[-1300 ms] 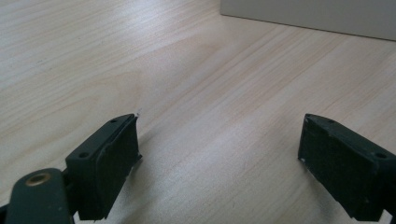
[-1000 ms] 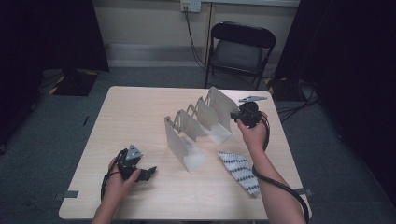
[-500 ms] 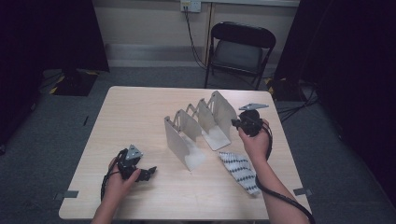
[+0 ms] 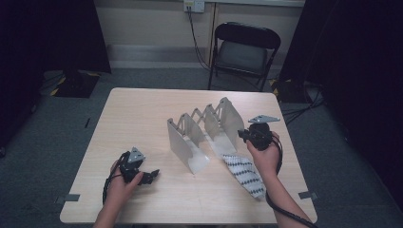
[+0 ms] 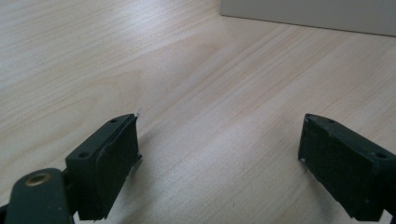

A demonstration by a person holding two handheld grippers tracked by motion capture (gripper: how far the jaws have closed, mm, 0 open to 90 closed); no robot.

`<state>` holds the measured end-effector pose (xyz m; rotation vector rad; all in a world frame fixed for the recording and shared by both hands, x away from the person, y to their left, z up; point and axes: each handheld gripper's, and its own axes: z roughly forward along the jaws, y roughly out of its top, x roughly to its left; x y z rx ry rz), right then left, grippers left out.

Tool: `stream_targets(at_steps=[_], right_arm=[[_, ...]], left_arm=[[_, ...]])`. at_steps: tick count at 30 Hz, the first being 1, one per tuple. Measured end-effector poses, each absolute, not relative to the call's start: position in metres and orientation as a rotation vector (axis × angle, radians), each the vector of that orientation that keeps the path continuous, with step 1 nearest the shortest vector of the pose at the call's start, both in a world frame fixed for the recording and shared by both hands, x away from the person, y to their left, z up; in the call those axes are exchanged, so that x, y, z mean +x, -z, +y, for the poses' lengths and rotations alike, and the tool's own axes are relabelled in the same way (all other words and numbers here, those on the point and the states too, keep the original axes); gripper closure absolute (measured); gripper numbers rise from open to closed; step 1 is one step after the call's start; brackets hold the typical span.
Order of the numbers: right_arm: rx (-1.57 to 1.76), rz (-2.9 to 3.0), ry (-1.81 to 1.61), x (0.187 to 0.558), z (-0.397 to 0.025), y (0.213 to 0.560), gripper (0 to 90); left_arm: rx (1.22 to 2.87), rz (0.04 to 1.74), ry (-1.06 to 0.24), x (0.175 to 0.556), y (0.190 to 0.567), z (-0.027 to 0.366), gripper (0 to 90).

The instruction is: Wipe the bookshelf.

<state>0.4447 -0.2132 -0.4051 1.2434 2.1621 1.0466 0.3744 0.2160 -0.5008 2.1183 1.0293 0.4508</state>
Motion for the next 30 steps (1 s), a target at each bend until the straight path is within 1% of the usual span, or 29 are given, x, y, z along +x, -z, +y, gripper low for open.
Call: stream_targets(at_steps=[1, 3, 4, 5, 10, 12, 13, 16, 17, 18, 19, 24, 25, 26, 28, 29, 30], right_arm=[[1.249, 2.156, -1.049, 0.443, -0.214, 0.407, 77.0], [1.263, 2.157, -1.060, 0.440, -0.217, 0.412, 70.2], [1.263, 2.157, -1.060, 0.440, -0.217, 0.412, 70.2], [1.280, 2.167, -1.056, 0.434, -0.220, 0.419, 63.5], [1.263, 2.209, -1.051, 0.412, -0.223, 0.434, 53.3], [1.266, 2.217, -1.063, 0.407, -0.224, 0.437, 52.1], [1.248, 2.253, -1.056, 0.397, -0.226, 0.443, 50.4], [1.214, 2.301, -1.022, 0.386, -0.225, 0.451, 47.9], [1.201, 2.313, -1.006, 0.383, -0.225, 0.453, 45.3], [1.193, 2.317, -0.987, 0.379, -0.224, 0.455, 40.6], [1.186, 2.320, -0.967, 0.376, -0.224, 0.457, 39.4], [1.169, 2.331, -0.934, 0.366, -0.225, 0.465, 38.8], [1.169, 2.346, -0.919, 0.364, -0.226, 0.470, 44.9], [1.179, 2.348, -0.916, 0.363, -0.227, 0.473, 46.8], [1.193, 2.350, -0.906, 0.363, -0.227, 0.477, 53.2], [1.195, 2.348, -0.905, 0.362, -0.227, 0.479, 58.6], [1.207, 2.352, -0.906, 0.362, -0.226, 0.479, 62.1]], left_arm=[[2.119, 1.028, -0.451, 0.374, 0.501, 0.216, 12.1], [2.119, 1.028, -0.451, 0.374, 0.501, 0.216, 12.1], [2.119, 1.028, -0.451, 0.374, 0.501, 0.216, 12.0], [2.118, 1.030, -0.451, 0.374, 0.501, 0.216, 12.0], [2.119, 1.029, -0.452, 0.374, 0.501, 0.216, 12.1], [2.119, 1.028, -0.452, 0.374, 0.501, 0.216, 12.0], [2.119, 1.028, -0.452, 0.374, 0.501, 0.216, 12.0], [2.119, 1.029, -0.452, 0.374, 0.501, 0.216, 12.0], [2.119, 1.028, -0.452, 0.374, 0.501, 0.216, 12.1], [2.119, 1.029, -0.452, 0.374, 0.501, 0.216, 12.0], [2.119, 1.029, -0.452, 0.374, 0.501, 0.216, 12.1], [2.119, 1.029, -0.452, 0.374, 0.501, 0.216, 12.0], [2.119, 1.029, -0.452, 0.374, 0.501, 0.216, 12.0], [2.119, 1.028, -0.452, 0.374, 0.501, 0.216, 12.0], [2.119, 1.028, -0.452, 0.374, 0.501, 0.216, 12.1], [2.119, 1.028, -0.452, 0.374, 0.501, 0.216, 12.0], [2.119, 1.028, -0.452, 0.374, 0.501, 0.216, 12.0]])
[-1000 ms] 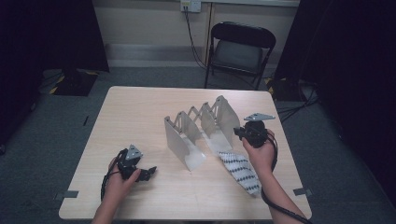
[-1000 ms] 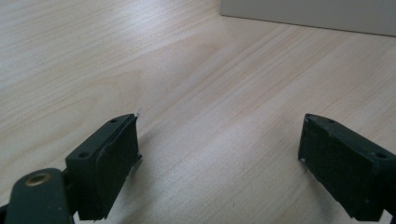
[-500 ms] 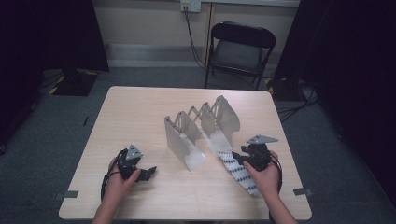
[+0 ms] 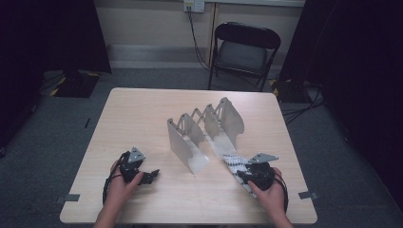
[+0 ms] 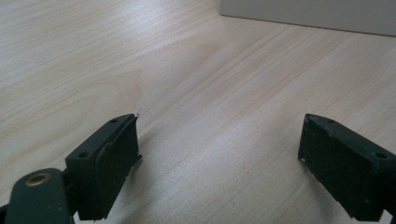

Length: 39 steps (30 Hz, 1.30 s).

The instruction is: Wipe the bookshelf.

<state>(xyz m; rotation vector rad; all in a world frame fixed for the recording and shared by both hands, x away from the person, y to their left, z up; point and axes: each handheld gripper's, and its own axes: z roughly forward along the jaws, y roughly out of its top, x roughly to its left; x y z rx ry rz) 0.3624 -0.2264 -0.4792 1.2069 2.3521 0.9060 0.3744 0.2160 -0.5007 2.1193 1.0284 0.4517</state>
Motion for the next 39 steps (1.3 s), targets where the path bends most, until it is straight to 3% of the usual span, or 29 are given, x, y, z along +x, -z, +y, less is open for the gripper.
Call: stream_targets(at_steps=[4, 8, 18, 30, 39], right_arm=[[1.222, 2.356, -0.892, 0.362, -0.224, 0.478, 74.2], [1.248, 2.336, -0.920, 0.362, -0.224, 0.472, 77.9], [1.217, 2.286, -0.962, 0.380, -0.212, 0.447, 78.4], [1.269, 2.278, -0.881, 0.427, -0.180, 0.460, 78.1], [1.245, 2.263, -0.883, 0.442, -0.171, 0.464, 76.7]], left_arm=[[2.119, 1.029, -0.451, 0.374, 0.501, 0.216, 12.0], [2.118, 1.030, -0.451, 0.374, 0.501, 0.216, 12.0], [2.119, 1.029, -0.451, 0.374, 0.501, 0.216, 12.0], [2.118, 1.030, -0.451, 0.374, 0.501, 0.216, 12.0], [2.118, 1.030, -0.450, 0.374, 0.501, 0.216, 12.0]])
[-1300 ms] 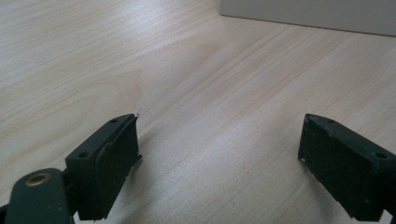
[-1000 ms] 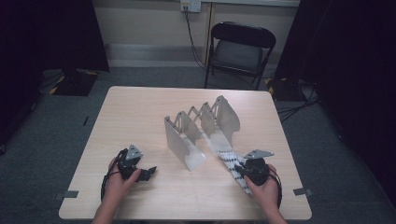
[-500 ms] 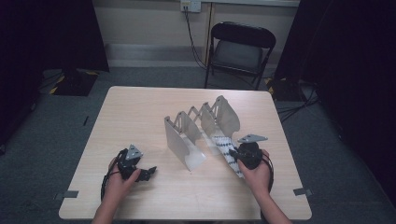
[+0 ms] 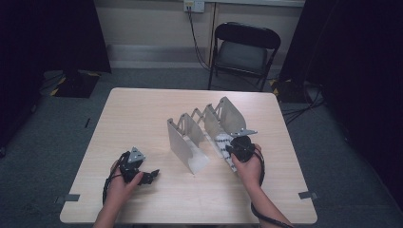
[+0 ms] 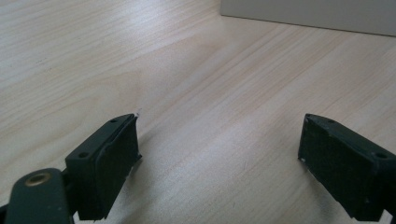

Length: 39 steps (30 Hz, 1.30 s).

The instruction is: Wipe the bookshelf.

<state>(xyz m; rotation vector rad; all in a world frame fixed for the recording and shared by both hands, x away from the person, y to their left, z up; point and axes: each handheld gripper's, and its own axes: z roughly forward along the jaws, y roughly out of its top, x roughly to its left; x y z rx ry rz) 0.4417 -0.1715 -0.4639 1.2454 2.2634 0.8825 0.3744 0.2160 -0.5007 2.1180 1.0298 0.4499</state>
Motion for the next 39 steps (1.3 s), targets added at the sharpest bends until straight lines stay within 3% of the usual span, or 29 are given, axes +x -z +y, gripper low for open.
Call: stream_targets(at_steps=[4, 6, 12, 14, 17, 19, 22, 27, 39], right_arm=[[1.201, 2.287, -0.896, 0.445, -0.167, 0.464, 70.2], [1.222, 2.276, -0.918, 0.444, -0.168, 0.465, 56.2], [1.231, 2.284, -0.935, 0.421, -0.178, 0.463, 37.2], [1.233, 2.324, -0.894, 0.414, -0.183, 0.466, 38.2], [1.228, 2.336, -0.843, 0.412, -0.189, 0.475, 46.8], [1.262, 2.351, -0.891, 0.415, -0.193, 0.478, 65.8], [1.303, 2.367, -0.909, 0.421, -0.192, 0.476, 77.5], [1.292, 2.331, -0.948, 0.429, -0.188, 0.454, 79.7], [1.165, 2.213, -1.094, 0.444, -0.175, 0.365, 79.5]], left_arm=[[2.119, 1.029, -0.450, 0.374, 0.501, 0.216, 12.0], [2.118, 1.030, -0.450, 0.374, 0.501, 0.216, 12.0], [2.119, 1.028, -0.451, 0.374, 0.501, 0.216, 12.0], [2.119, 1.029, -0.451, 0.374, 0.501, 0.216, 12.0], [2.119, 1.029, -0.452, 0.374, 0.501, 0.216, 12.0], [2.119, 1.029, -0.452, 0.374, 0.501, 0.216, 12.0], [2.119, 1.029, -0.451, 0.374, 0.501, 0.216, 12.0], [2.119, 1.029, -0.452, 0.374, 0.501, 0.216, 12.0], [2.119, 1.029, -0.451, 0.374, 0.501, 0.216, 12.0]])
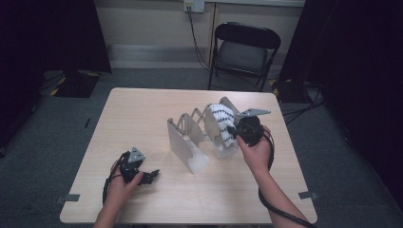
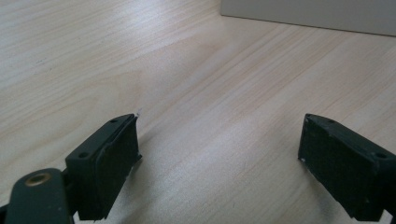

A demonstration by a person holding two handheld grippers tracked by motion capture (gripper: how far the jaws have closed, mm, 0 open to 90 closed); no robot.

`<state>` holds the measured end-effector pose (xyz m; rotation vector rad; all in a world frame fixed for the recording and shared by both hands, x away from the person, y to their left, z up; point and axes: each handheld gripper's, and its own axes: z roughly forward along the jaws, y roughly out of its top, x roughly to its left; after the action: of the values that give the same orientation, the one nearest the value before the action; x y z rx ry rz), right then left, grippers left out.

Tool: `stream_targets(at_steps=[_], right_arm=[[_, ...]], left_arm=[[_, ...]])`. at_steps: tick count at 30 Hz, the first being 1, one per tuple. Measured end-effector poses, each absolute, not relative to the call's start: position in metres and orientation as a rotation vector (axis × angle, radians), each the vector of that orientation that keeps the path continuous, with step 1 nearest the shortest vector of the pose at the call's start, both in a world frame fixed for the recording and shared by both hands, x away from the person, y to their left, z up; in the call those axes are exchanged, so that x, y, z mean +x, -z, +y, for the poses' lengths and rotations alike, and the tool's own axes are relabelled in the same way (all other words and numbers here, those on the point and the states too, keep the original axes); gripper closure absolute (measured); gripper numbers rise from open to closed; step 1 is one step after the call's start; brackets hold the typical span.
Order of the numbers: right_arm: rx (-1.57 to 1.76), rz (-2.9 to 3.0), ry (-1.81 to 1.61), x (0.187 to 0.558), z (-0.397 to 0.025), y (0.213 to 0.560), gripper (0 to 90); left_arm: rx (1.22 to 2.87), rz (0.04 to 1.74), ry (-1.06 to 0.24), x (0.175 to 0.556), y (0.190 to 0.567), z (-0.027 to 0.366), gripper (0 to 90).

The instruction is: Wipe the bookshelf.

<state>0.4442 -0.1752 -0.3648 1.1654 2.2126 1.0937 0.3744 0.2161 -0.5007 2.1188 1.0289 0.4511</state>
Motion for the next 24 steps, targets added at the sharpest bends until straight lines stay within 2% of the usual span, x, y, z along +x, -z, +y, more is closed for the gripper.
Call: stream_targets(at_steps=[3, 6, 21, 24], right_arm=[[1.133, 2.208, -1.110, 0.446, -0.170, 0.354, 79.5], [1.117, 2.233, -1.113, 0.445, -0.166, 0.359, 79.5], [1.132, 2.395, -0.996, 0.438, -0.170, 0.443, 79.3], [1.161, 2.409, -0.963, 0.439, -0.171, 0.463, 76.9]], left_arm=[[2.118, 1.030, -0.451, 0.374, 0.501, 0.216, 12.0], [2.119, 1.029, -0.451, 0.374, 0.501, 0.216, 12.0], [2.118, 1.030, -0.451, 0.374, 0.501, 0.216, 12.0], [2.118, 1.030, -0.450, 0.374, 0.501, 0.216, 12.0]])
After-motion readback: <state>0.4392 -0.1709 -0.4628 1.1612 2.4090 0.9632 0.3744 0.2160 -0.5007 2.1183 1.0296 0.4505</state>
